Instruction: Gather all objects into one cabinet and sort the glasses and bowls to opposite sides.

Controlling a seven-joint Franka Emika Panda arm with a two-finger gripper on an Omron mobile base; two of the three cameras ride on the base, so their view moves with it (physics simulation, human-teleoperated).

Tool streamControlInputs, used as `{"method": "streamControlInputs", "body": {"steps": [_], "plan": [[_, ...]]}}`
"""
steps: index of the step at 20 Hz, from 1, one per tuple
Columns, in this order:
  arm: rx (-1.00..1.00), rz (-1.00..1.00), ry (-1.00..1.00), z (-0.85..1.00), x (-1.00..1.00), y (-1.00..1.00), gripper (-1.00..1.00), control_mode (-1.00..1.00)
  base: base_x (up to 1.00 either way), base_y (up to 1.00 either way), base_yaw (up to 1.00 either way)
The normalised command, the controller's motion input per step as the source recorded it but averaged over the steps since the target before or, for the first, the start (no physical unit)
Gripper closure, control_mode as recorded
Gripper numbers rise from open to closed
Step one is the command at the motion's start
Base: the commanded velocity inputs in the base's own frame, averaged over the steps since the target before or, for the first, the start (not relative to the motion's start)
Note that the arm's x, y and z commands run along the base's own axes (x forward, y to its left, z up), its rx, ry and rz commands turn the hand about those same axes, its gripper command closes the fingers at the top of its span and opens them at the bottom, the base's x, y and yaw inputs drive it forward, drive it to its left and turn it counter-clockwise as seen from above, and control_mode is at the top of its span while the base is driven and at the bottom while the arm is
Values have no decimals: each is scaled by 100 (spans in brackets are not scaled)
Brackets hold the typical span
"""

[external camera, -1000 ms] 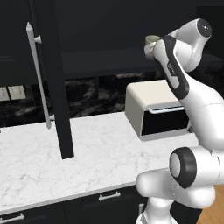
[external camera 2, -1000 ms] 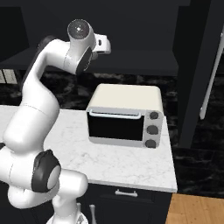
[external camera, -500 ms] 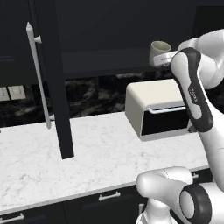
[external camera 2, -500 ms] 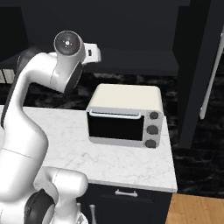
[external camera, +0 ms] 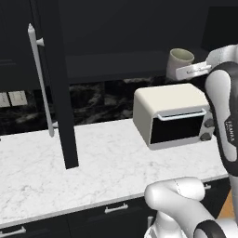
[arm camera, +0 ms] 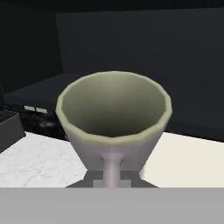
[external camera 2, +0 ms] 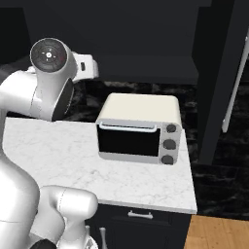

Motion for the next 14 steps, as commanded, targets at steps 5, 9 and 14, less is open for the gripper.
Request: {"method": "streamControlInputs", "body": {"steps": [5,9,14], "plan": [[0,0,2,1,-71,11,100,-100,0,0,0],[0,0,4,0,-16,13,100,-100,0,0,0],[0,0,3,0,0,0,100,-100,0,0,0]]}}
